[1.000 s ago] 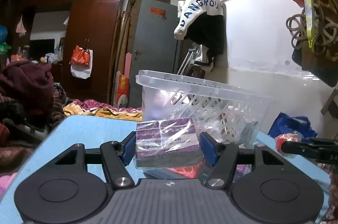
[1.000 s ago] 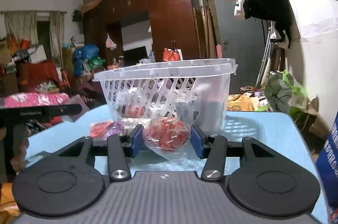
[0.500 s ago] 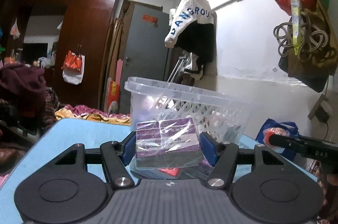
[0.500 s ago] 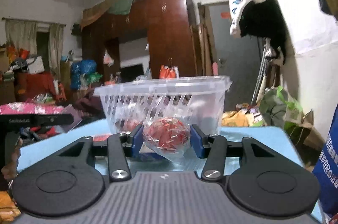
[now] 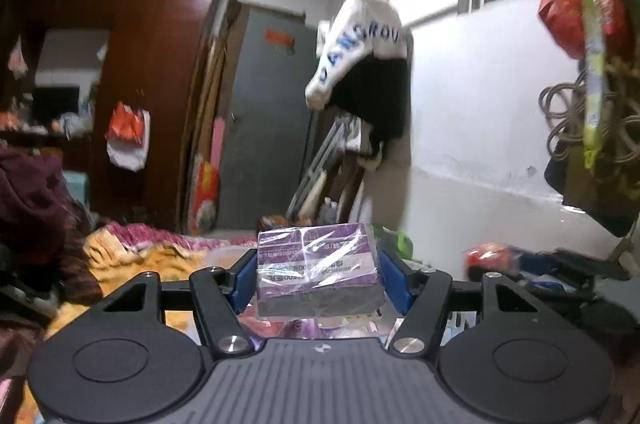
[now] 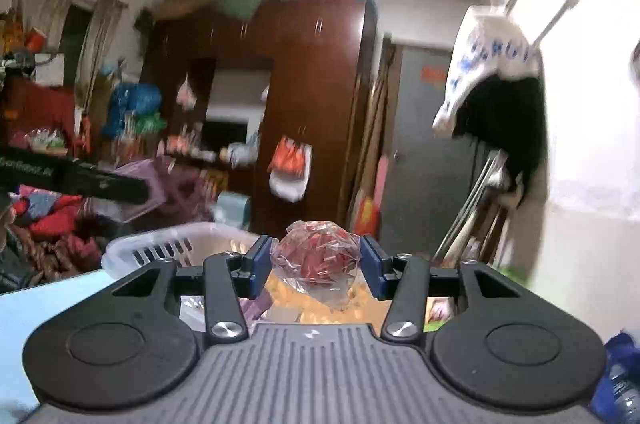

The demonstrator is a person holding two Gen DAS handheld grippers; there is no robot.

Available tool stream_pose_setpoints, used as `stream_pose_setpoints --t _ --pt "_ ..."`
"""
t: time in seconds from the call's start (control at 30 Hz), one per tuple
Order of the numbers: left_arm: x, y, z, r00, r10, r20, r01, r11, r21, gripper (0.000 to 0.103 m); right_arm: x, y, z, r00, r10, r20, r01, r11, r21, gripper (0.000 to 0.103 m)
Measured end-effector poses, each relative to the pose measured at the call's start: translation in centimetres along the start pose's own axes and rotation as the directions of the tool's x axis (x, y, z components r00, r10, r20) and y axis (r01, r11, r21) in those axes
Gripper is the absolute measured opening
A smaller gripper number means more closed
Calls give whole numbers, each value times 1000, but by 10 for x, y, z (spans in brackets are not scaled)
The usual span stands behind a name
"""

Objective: Organize objects
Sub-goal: 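Raise both held items over the basket and release them inside, then grasp the pink tissue pack with the left tool while the right tool grasps a white-and-blue box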

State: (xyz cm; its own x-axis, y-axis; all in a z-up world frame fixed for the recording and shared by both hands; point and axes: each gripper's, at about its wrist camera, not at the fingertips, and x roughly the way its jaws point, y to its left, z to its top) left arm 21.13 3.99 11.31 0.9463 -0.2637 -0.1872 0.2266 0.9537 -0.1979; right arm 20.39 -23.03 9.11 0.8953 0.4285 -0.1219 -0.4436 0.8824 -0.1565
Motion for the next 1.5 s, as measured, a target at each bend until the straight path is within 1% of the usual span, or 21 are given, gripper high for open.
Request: stream_pose_setpoints --t 0.03,0.07,0.1,0.13,0.17,0.23,0.37,0.43,0.47,0.53,0.57,0.63,0.7,0.8,0.9,1.0,1.1,1.17,1.3,1.4,1.5 --pt "9 2 0 1000 8 3 -8 1000 -15 71 9 -4 0 999 30 -21 -30 999 19 52" --pt "19 2 -1 1000 20 -9 -21 1000 -15 76 14 -6 0 999 34 -22 -33 999 42 58" --pt "29 2 -3 999 32 -41 -32 999 -6 85 14 -8 -1 1000 17 -7 -17 998 57 82" --pt "37 3 -6 995 59 -78 -58 998 13 85 12 -9 -1 1000 0 8 0 998 67 95" --pt "39 4 -9 992 90 -92 -88 996 24 84 7 -9 -3 999 -17 30 15 997 78 103" --pt "27 6 -17 994 80 -68 -77 996 35 83 -12 -12 -9 998 -12 64 5 994 105 103" --pt "-24 10 -37 1000 10 -10 -10 1000 29 84 -61 -16 -30 989 104 110 -122 977 174 103" --pt "-43 9 -55 1000 11 -14 -10 998 67 87 -63 -13 -42 988 140 68 -150 970 194 103" --pt "-46 11 -64 999 33 -42 -30 997 73 87 -60 -12 -50 990 141 28 -144 970 197 103" --pt "-38 19 -82 983 74 -170 -66 996 52 87 -44 -6 -67 991 81 -104 -60 980 192 103" --pt "-34 23 -90 975 58 -212 -52 998 34 87 -32 -5 -74 982 67 -176 -34 982 188 103" --pt "-23 31 -103 962 41 -270 -40 999 10 87 -13 -5 -86 962 95 -257 -42 978 206 102" --pt "-15 34 -109 953 57 -296 -55 998 15 87 0 -5 -92 946 145 -289 -72 965 250 99" --pt "-9 38 -119 941 52 -334 -50 999 14 87 10 2 -93 931 206 -301 -118 951 287 99" --pt "-13 48 -122 941 15 -337 -25 999 -25 87 20 10 -92 912 245 -328 -147 944 296 101" --pt "-14 54 -121 942 -5 -335 -16 998 -60 87 24 15 -90 904 270 -333 -166 937 308 103" --pt "-9 55 -123 934 -9 -357 -11 998 -56 87 24 16 -93 896 294 -334 -187 930 318 102" --pt "-12 51 -124 935 -14 -354 1 999 -37 87 22 14 -94 896 291 -335 -182 930 320 101" --pt "-8 42 -125 937 -4 -350 8 1000 11 87 13 -1 -96 904 269 -332 -151 928 340 99" --pt "8 35 -123 912 19 -411 -12 1000 20 87 15 -6 -97 893 284 -350 -162 926 340 99" --pt "13 27 -121 909 73 -411 -49 996 69 87 19 -3 -95 892 280 -355 -165 933 321 99"
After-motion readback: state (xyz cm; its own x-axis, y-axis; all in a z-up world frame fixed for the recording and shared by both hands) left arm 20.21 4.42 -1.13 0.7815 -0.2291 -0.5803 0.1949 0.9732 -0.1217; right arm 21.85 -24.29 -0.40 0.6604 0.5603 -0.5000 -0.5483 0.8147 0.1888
